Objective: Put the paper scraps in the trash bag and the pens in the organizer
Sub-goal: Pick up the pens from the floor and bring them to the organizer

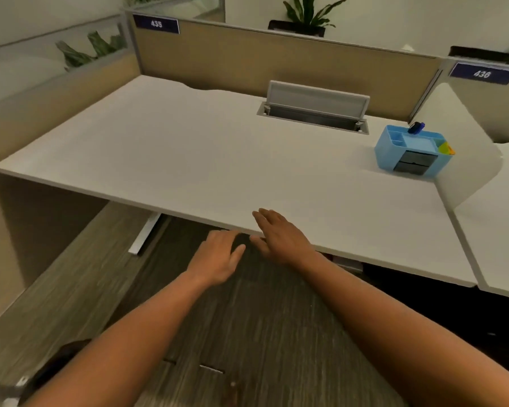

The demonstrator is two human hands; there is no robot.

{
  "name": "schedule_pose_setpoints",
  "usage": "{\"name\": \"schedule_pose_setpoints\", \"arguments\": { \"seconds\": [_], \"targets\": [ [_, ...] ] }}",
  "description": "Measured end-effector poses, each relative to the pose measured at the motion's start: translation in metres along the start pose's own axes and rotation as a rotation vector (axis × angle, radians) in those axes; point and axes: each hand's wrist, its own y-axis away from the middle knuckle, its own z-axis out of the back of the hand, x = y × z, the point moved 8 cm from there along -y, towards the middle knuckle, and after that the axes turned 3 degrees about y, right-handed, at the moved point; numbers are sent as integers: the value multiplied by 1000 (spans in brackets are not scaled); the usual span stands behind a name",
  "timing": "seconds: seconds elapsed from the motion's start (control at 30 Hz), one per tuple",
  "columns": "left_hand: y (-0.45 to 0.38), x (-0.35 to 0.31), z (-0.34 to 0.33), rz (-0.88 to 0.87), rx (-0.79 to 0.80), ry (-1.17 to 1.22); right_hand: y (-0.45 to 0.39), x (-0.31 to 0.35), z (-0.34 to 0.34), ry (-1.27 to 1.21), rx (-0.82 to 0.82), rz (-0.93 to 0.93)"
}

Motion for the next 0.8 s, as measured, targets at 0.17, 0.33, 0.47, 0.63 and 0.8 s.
{"name": "schedule_pose_setpoints", "arguments": {
  "seconds": [0.17,0.33,0.47,0.63,0.8],
  "targets": [
    [53,59,-6,111,36,-82,9,49,-47,10,39,62],
    [88,106,-21,158,71,-153,11,82,-95,5,112,79],
    [113,151,-43,170,113,-186,11,111,-139,-14,152,68],
    [136,220,-79,188,175,-185,4,139,-216,-22,213,27],
    [167,297,-129,265,219,-141,-3,152,-306,-55,232,-60]
  ]
}}
